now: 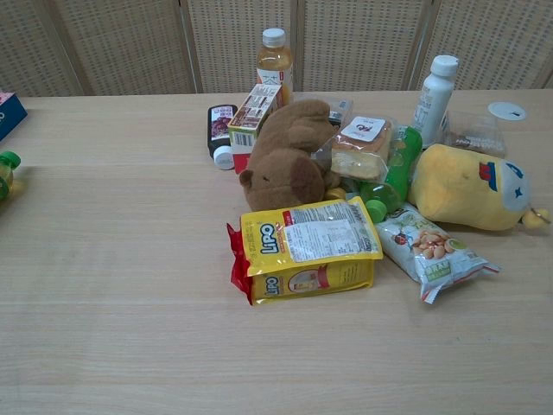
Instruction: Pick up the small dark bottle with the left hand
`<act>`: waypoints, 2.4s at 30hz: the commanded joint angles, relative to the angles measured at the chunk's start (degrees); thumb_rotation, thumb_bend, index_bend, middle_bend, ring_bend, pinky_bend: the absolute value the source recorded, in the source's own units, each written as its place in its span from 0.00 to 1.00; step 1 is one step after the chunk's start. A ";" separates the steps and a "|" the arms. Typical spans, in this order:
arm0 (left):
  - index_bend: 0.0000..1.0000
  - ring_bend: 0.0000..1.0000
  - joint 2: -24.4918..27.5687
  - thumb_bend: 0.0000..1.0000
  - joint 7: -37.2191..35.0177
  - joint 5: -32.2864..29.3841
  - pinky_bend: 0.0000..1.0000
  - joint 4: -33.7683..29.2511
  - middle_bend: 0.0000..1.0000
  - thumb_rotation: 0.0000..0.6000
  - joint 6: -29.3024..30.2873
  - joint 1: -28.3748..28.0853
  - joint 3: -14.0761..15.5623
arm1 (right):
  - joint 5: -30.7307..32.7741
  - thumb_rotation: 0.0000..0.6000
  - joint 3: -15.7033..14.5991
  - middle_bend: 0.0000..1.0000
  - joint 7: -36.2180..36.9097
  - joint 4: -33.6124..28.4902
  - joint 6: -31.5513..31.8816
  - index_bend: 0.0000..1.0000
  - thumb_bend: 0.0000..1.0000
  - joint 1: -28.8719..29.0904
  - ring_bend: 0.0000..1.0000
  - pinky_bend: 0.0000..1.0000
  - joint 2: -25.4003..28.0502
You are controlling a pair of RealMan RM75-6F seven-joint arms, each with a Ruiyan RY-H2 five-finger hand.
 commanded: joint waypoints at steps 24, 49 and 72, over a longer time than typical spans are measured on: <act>0.00 0.00 -5.79 0.16 18.34 -10.93 0.00 9.59 0.00 0.87 -19.63 -17.15 -3.51 | -0.26 0.66 -0.83 0.03 0.35 -2.52 4.40 0.00 0.00 -3.78 0.00 0.00 1.62; 0.00 0.00 -41.85 0.16 33.12 -29.38 0.00 54.68 0.00 0.52 -38.25 -44.22 -3.53 | 2.69 0.68 -0.76 0.03 -1.25 -4.42 7.03 0.00 0.00 -8.42 0.00 0.00 5.97; 0.00 0.00 -63.34 0.16 12.00 -10.99 0.00 87.80 0.00 0.48 -52.67 -56.63 -6.76 | 4.66 0.68 -0.52 0.03 -2.70 -6.93 10.74 0.00 0.00 -12.89 0.00 0.00 9.29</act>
